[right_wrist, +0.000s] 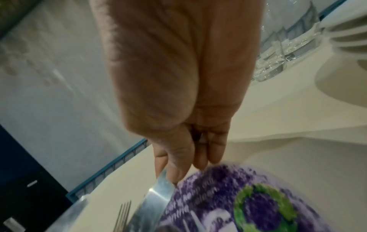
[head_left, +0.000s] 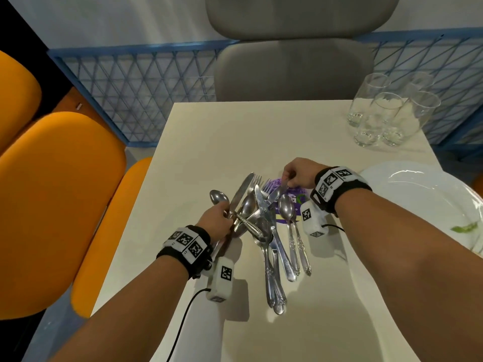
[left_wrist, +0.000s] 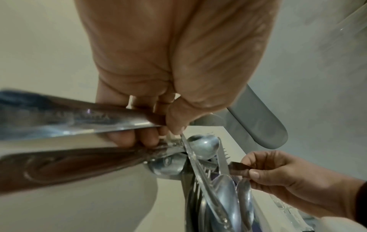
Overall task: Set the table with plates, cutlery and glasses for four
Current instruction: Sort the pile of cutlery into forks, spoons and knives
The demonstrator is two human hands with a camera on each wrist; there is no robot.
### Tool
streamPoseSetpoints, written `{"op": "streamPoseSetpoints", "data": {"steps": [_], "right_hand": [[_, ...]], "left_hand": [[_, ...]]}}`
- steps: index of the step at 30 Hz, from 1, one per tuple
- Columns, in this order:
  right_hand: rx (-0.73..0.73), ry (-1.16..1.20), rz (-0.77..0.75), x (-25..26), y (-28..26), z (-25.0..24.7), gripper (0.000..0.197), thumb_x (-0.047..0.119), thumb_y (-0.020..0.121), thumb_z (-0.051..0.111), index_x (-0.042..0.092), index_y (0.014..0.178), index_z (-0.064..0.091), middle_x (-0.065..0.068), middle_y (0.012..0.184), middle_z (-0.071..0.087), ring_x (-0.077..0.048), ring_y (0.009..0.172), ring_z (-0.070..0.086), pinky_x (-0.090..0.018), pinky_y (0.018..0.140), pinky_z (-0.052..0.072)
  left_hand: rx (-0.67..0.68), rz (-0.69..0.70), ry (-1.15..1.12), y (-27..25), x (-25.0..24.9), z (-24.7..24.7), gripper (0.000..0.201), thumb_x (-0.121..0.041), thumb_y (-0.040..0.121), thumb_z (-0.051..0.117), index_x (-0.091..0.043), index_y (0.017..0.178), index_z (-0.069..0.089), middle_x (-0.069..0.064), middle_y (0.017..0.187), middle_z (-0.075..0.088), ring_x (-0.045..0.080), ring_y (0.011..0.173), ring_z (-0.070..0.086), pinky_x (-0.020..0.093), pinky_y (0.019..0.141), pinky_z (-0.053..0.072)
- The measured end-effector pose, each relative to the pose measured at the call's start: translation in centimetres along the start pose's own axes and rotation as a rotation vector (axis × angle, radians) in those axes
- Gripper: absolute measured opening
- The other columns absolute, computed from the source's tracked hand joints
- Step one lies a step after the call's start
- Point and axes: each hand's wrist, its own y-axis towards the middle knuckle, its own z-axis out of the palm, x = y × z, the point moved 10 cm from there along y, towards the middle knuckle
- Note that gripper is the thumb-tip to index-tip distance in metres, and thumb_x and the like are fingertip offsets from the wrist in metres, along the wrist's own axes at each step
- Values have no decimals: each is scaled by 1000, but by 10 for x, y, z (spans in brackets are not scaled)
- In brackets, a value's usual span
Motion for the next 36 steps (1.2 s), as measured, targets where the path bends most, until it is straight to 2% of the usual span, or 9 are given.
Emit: {"op": "streamPoseSetpoints", "data": {"steps": [5, 9, 13, 15, 23, 26, 30, 33, 36], "right_hand": [[-48, 219, 25, -14, -5, -15, 28, -4, 79, 69, 11, 102, 70, 1, 80, 63, -13, 74, 62, -31, 82, 55], [-163, 628, 79, -30, -14, -26, 41, -4, 77, 72, 5, 116, 64, -11, 98, 66, -21, 77, 68, -25, 75, 59], [-222, 975, 77, -27, -24, -29, 4, -7, 82, 67, -7, 86, 66, -16, 81, 64, -21, 74, 64, -20, 67, 58], [-250, 1077, 71, -24, -25, -32, 10, -6, 86, 62, -6, 76, 61, -15, 77, 62, -22, 71, 62, -22, 64, 57], [-329, 896, -70, 24, -34, -53, 11, 7, 97, 51, 1, 90, 57, -16, 77, 64, -24, 64, 63, -38, 67, 59], [-409, 772, -113, 40, -38, -64, 12, 9, 96, 52, 5, 86, 57, -20, 86, 65, -30, 72, 67, -35, 63, 59], [-531, 662, -149, 54, -42, -76, 9, 13, 96, 52, 9, 90, 58, -19, 94, 67, -30, 83, 69, -33, 63, 60], [-607, 637, -156, 59, -45, -81, 12, 16, 96, 52, 7, 95, 60, -17, 95, 67, -29, 86, 68, -37, 68, 61], [-672, 597, -182, 65, -50, -84, 14, 16, 96, 52, 5, 94, 60, -14, 90, 67, -27, 85, 67, -43, 73, 60]], "left_hand": [[26, 9, -46, 5, -2, 2, 40, 1, 89, 47, -27, 117, 54, 2, 74, 56, 22, 70, 57, 30, 62, 49], [24, -10, -9, 5, 0, 3, 28, -2, 90, 48, -19, 110, 59, 3, 83, 56, 23, 75, 59, 33, 67, 54], [22, -20, -31, 4, 1, 4, 24, -2, 90, 51, -17, 107, 59, 3, 81, 57, 23, 75, 58, 31, 66, 52], [22, -22, -30, 4, 2, 3, 19, -3, 91, 52, -16, 102, 59, 3, 75, 58, 20, 67, 58, 28, 59, 50], [-27, -40, 39, 5, 3, 0, 13, -10, 90, 55, -16, 101, 60, 3, 73, 61, 10, 54, 58, 11, 41, 42], [-90, -34, 102, 7, 4, -4, 10, -13, 90, 54, -21, 94, 59, 4, 83, 61, 18, 64, 61, 21, 58, 51], [-124, -36, 120, 9, 7, -8, 13, -21, 93, 54, -12, 101, 59, 14, 94, 67, 31, 84, 67, 39, 79, 57], [-136, -46, 16, 7, 9, -11, 14, -22, 93, 57, -11, 100, 53, 9, 93, 62, 28, 86, 64, 35, 75, 54], [-149, -17, -72, 6, 7, -14, 11, -19, 92, 58, -11, 95, 51, 4, 85, 57, 17, 73, 58, 26, 64, 46]]}}
